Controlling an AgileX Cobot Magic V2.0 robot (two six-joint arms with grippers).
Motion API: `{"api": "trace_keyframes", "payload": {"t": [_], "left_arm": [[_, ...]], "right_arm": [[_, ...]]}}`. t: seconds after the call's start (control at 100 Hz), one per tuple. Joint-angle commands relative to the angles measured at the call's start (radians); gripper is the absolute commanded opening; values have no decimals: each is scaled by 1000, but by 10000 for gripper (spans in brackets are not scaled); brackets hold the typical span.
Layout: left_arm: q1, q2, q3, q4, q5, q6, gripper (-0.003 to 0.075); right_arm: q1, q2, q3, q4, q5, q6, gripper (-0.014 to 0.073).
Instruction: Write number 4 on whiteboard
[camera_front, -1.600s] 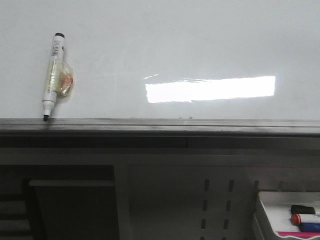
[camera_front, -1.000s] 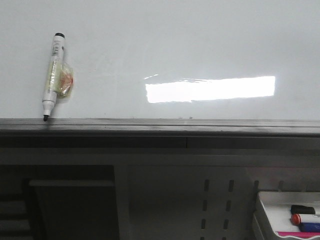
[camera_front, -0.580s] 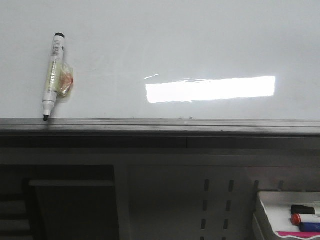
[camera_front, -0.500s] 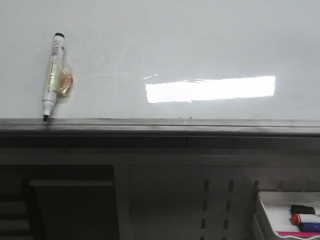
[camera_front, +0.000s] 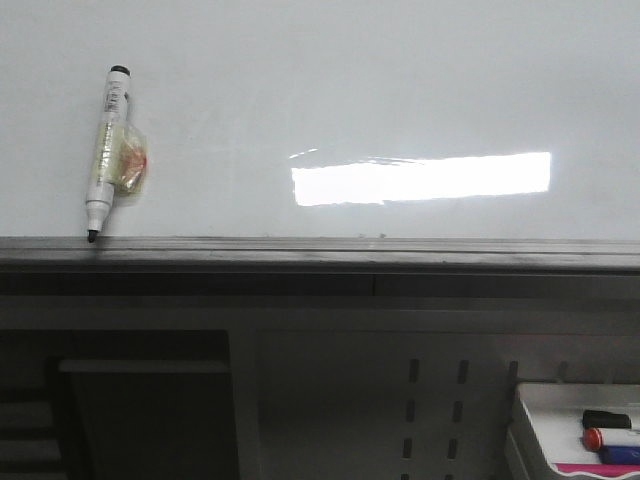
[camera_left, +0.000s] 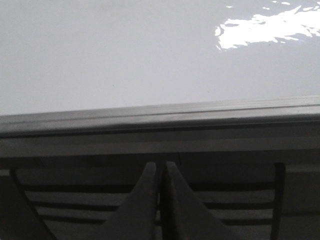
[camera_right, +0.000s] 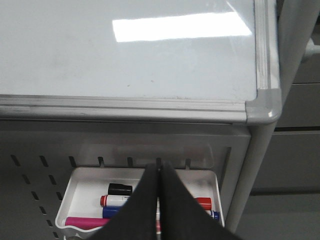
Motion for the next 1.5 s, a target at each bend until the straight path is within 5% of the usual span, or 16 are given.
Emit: {"api": "trace_keyframes", "payload": {"t": [0.0,0.65,0.83,0.96,1.12,1.32,1.39,1.49], "left_arm": [[-7,-24,36,32,-126,-9,-20],[-5,-24,36,-102,-333,-9,-20],[-5,33,20,-316,-323,-9,-20],[-5,134,-60,-316,-244,-9,-20],[-5,264,-227,-287,-69,-9,-20],[-5,359,-309,-196,-106,-4,-17],[-7,382,-309,-174,-103,36,31],[-7,405,-305,-170,-123,44,230]], "right_arm": [[-5,-17,21,17,-28,-2,-64],[-5,-15,21,38,-306,-16,-64],[-5,29,-28,44,-230,-16,-64],[-5,135,-110,99,-190,-16,-64],[-5,310,-254,125,23,-16,-64],[-5,425,-334,157,63,-16,-64],[-5,430,-330,157,64,-16,-64],[-5,430,-330,157,66,-16,-64]]}}
